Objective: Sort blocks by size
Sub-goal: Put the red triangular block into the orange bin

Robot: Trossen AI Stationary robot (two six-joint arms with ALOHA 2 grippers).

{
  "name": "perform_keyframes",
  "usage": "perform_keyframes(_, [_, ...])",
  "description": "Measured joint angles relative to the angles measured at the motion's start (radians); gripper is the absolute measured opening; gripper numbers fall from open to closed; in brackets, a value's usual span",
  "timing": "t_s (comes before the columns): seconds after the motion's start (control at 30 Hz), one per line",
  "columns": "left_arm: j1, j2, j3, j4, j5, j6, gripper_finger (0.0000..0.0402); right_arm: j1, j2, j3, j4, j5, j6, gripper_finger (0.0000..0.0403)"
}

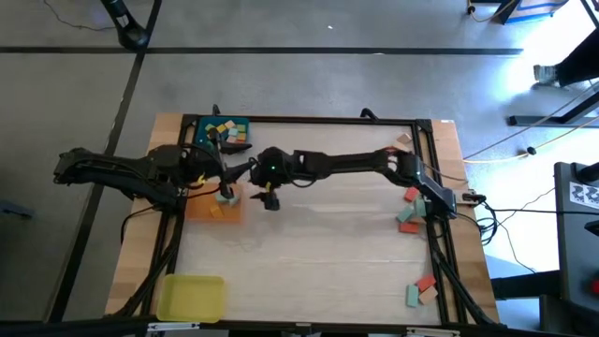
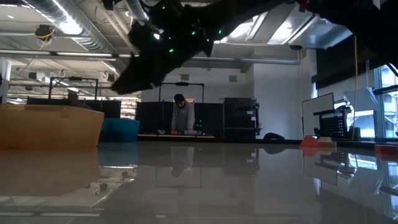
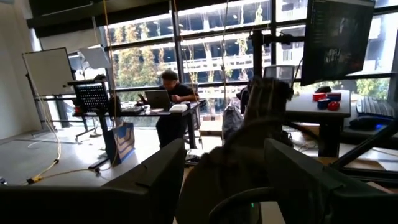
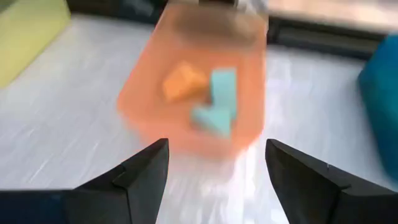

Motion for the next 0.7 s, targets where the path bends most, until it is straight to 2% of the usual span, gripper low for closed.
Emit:
perform_keyframes(0.13, [0.000, -0.017, -0.001, -0.009, -0.001, 0.001, 0.0205, 0.000, -0.048, -0.005, -0.195, 0.036, -0.021, 0.0264])
perform_keyframes(0.3, [0.000, -0.015, -0.003, -0.033, -0.003, 0.002, 0.0205, 0.002, -0.150, -0.107, -0.321, 0.140, -0.031, 0.0264])
perform_keyframes(0.43, [0.001, -0.015, -0.004, -0.042, -0.004, 0.001, 0.0205, 0.002, -0.298, -0.259, -0.343, 0.240, -0.006, 0.0264])
perform_keyframes(0.7, [0.001, -0.015, -0.004, -0.048, -0.003, 0.001, 0.0205, 0.002, -0.681, -0.627, -0.368, 0.459, 0.131, 0.0264])
